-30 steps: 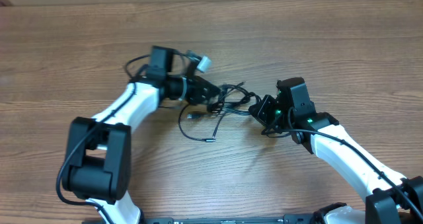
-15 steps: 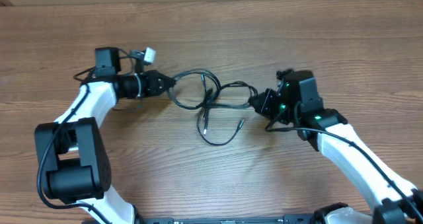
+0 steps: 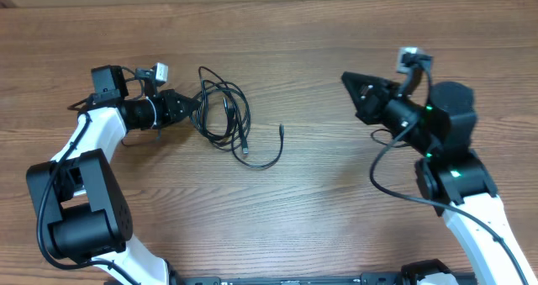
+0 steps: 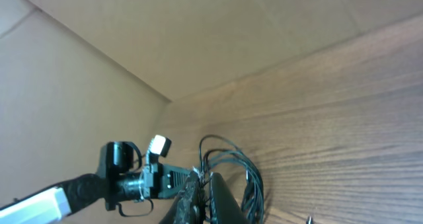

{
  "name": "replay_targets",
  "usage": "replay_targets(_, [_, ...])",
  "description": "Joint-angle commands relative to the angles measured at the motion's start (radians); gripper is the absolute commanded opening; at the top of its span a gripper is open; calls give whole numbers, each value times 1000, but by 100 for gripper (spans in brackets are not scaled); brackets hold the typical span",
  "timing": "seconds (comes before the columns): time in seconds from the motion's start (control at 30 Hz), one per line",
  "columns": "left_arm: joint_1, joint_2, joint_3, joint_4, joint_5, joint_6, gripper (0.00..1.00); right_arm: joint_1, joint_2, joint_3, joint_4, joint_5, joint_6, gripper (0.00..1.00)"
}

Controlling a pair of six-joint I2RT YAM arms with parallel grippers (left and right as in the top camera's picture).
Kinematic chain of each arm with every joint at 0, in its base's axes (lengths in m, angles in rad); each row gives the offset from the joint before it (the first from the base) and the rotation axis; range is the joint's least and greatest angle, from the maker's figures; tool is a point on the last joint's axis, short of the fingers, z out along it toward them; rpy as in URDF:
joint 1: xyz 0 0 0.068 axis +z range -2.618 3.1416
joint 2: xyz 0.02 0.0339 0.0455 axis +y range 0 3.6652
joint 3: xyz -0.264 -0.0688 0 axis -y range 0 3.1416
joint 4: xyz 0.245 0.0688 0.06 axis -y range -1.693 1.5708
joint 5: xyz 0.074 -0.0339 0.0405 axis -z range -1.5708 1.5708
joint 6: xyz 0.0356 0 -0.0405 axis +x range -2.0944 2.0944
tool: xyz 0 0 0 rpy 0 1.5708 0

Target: Untangle cables

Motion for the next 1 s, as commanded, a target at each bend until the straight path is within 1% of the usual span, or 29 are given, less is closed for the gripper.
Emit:
replay_targets(0.0, [-28, -5, 4, -1, -4, 13, 4, -12, -16, 24, -44, -9, -11, 5])
replay_targets(0.07, [-48, -5, 4, -1, 19, 49, 4, -12, -10, 24, -113, -9, -12, 20])
replay_targets(0.1, [-60, -5, 4, -1, 39, 73, 4, -12, -6, 24, -150, -9, -12, 33])
replay_targets(0.17, [-84, -5, 4, -1, 94, 121, 4, -12, 6, 24, -215, -11, -12, 38])
replay_targets(0.23, [-113, -5, 4, -1, 136, 151, 4, -12, 26, 24, -272, -25, -12, 38])
replay_targets(0.3, [-139, -5, 4, 0, 133, 151, 4, -6, 58, 23, -314, -50, -12, 38])
replay_targets(0.43, [-194, -5, 4, 11, 133, 151, 4, 31, 154, 23, -322, -115, -19, 42])
replay_targets(0.5, [-218, -5, 4, 16, 133, 151, 4, 60, 212, 23, -294, -117, -19, 47])
replay_targets(0.53, [-236, -5, 4, 21, 135, 153, 4, 81, 253, 23, -260, -126, -19, 51])
replay_targets(0.57, [-246, -5, 4, 23, 142, 164, 4, 94, 278, 23, -231, -136, -19, 54])
replay_targets(0.7, [-286, -5, 4, 25, 294, 297, 4, 127, 359, 23, -114, -162, 13, 59])
replay_targets(0.77, [-308, -5, 4, 26, 323, 323, 4, 133, 393, 23, -70, -162, 68, 59])
replay_targets(0.83, [-327, -5, 4, 27, 306, 325, 4, 133, 416, 23, -49, -164, 108, 59])
replay_targets(0.97, [-363, -5, 4, 37, 282, 324, 4, 133, 431, 23, -39, -162, 119, 59])
